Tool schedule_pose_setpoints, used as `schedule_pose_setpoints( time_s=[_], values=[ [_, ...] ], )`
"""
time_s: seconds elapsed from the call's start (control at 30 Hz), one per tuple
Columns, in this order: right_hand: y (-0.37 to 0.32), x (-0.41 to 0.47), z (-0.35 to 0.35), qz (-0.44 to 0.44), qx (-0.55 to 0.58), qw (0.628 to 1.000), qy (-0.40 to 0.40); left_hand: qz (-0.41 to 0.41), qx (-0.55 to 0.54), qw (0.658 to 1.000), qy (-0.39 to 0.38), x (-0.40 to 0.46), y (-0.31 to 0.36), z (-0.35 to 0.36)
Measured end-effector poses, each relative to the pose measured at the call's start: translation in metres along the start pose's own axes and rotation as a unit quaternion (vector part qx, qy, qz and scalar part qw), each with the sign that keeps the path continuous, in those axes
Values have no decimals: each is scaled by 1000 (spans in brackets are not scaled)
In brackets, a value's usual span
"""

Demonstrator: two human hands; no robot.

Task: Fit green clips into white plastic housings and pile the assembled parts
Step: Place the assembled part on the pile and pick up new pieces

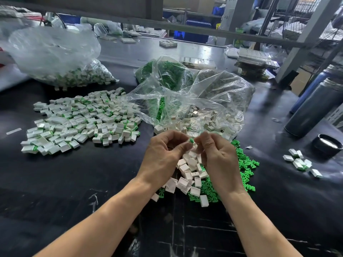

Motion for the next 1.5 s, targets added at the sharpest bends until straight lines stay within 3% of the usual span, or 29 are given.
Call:
schedule_pose_setpoints(
  time_s=[0.1,0.3,0.43,0.57,0.67,0.77,0.97,1.13,1.2,1.3,1.4,1.5],
  values=[
    [-4,0,9,-21,-36,997,-58,6,-1,1000,-3,1,2,-3],
    [3,-1,6,-3,-56,997,-51,3,13,1000,-18,0,0,-2],
    [0,-1,0,-11,-100,994,-34,1,118,992,-37,3,-8,-11],
    [-3,7,-26,-2,-206,979,3,-30,322,946,8,12,-22,-51],
    [1,13,-44,30,-318,948,-8,-66,413,905,75,19,-25,-84],
    [10,17,-62,83,-350,933,-25,-84,478,867,114,23,-26,-103],
    [18,17,-63,129,-354,920,-106,-92,486,856,151,22,-27,-115],
    [14,15,-64,133,-368,915,-103,-68,479,859,166,23,-21,-113],
    [13,14,-63,134,-372,913,-102,-49,430,891,135,22,-19,-102],
    [16,11,-62,144,-378,909,-100,-48,314,948,-11,18,-23,-63],
    [16,11,-60,144,-391,904,-100,-43,284,947,-140,7,-25,-28],
    [12,10,-55,132,-410,896,-108,-42,294,938,-177,2,-26,-14]
  ],
)
Point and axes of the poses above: each hand's wrist, its own x-axis towards the middle knuckle, its own z-axis out of the palm, y = z × x, the point moved 9 cm from there along x, towards the middle knuckle, and after that the axes turned 10 degrees about x, right-handed, at the moved point
